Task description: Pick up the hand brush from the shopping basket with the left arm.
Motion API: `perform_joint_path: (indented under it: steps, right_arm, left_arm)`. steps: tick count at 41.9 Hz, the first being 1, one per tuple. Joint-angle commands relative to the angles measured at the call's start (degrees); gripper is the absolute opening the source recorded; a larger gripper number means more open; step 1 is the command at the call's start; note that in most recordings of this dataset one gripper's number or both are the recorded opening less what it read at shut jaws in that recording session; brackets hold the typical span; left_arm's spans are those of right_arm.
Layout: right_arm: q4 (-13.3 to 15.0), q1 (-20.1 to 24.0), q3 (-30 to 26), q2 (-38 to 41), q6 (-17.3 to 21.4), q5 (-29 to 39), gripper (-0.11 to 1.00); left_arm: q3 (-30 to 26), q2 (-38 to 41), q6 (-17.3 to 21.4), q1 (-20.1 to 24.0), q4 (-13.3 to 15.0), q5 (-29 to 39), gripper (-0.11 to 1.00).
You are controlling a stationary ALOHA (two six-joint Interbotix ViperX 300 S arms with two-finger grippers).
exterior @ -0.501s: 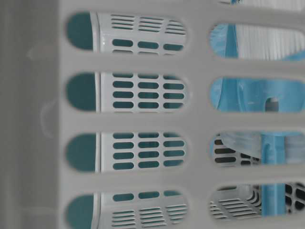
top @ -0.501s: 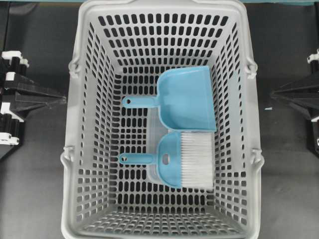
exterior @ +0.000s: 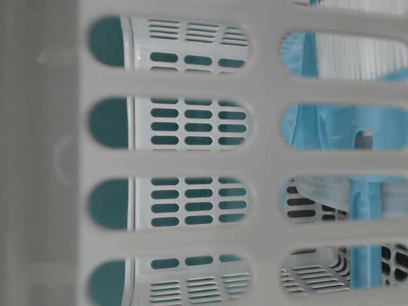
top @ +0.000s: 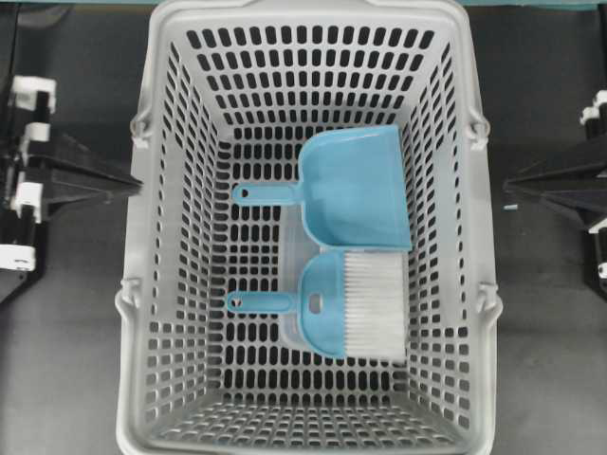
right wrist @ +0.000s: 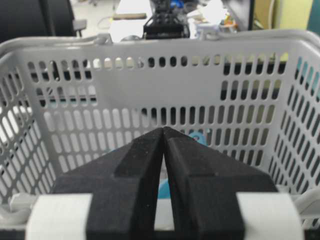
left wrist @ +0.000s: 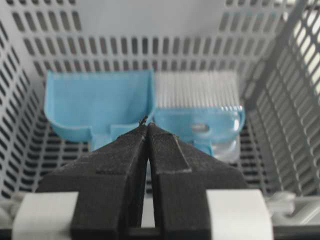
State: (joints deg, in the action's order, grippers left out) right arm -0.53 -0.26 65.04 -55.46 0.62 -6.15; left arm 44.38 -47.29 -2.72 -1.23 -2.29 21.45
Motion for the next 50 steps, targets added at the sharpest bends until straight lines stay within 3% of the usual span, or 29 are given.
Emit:
perform_joint_path:
  steps: [1, 9, 13, 17, 22, 24, 28, 31, 35, 38, 50]
  right_arm:
    - [-0.4, -0.4, -1.8, 0.1, -0.1, 0.3, 0.0]
    - [-0.3, -0.5, -1.8, -0.3, -0.2, 0.7, 0.0]
    - [-0.3, -0.6, -1.8, -0.4, 0.0, 0.8, 0.06]
    - [-0.3, -0.6, -1.8, -0.5, 0.3, 1.4, 0.21]
    - [-0.3, -0.5, -1.8, -0.8, 0.4, 1.9, 0.52]
    - [-0.3, -0.5, -1.8, -0.8, 0.4, 1.9, 0.62]
    - [-0.3, -0.5, -1.8, -1.0, 0.4, 2.0, 0.74]
    - [-0.4, -0.6, -1.7, -1.1, 0.4, 2.0, 0.74]
    - [-0.4, -0.7, -1.6, -1.1, 0.4, 1.9, 0.74]
    - [-0.4, -0.7, -1.5, -1.1, 0.4, 1.9, 0.74]
    - [-0.4, -1.0, -0.8, -1.7, 0.4, 1.8, 0.74]
  left_arm:
    - [-7.4, 4.1, 0.1, -0.7, -0.3, 6.9, 0.0]
    - [-17.2, 13.6, 0.4, -1.8, -0.3, 19.0, 0.0]
    - [-20.2, 17.3, 0.4, -2.0, -0.3, 22.4, 0.0]
    - [-23.3, 21.6, 0.4, -2.2, -0.3, 25.3, 0.0]
    - [-26.8, 26.0, 0.0, -2.5, -0.3, 27.9, 0.03]
    - [-28.1, 27.7, -0.2, -2.5, -0.4, 28.8, 0.08]
    - [-30.8, 31.7, -0.4, -3.3, -0.3, 31.5, 0.33]
    - [-32.4, 35.7, -0.9, -3.9, -0.3, 33.1, 0.63]
    - [-33.2, 39.6, -1.0, -4.7, -0.3, 34.5, 0.86]
    - [-33.5, 41.7, -1.1, -5.3, -0.3, 34.6, 0.91]
    - [-30.1, 49.1, -4.0, -6.6, -0.3, 31.8, 0.9]
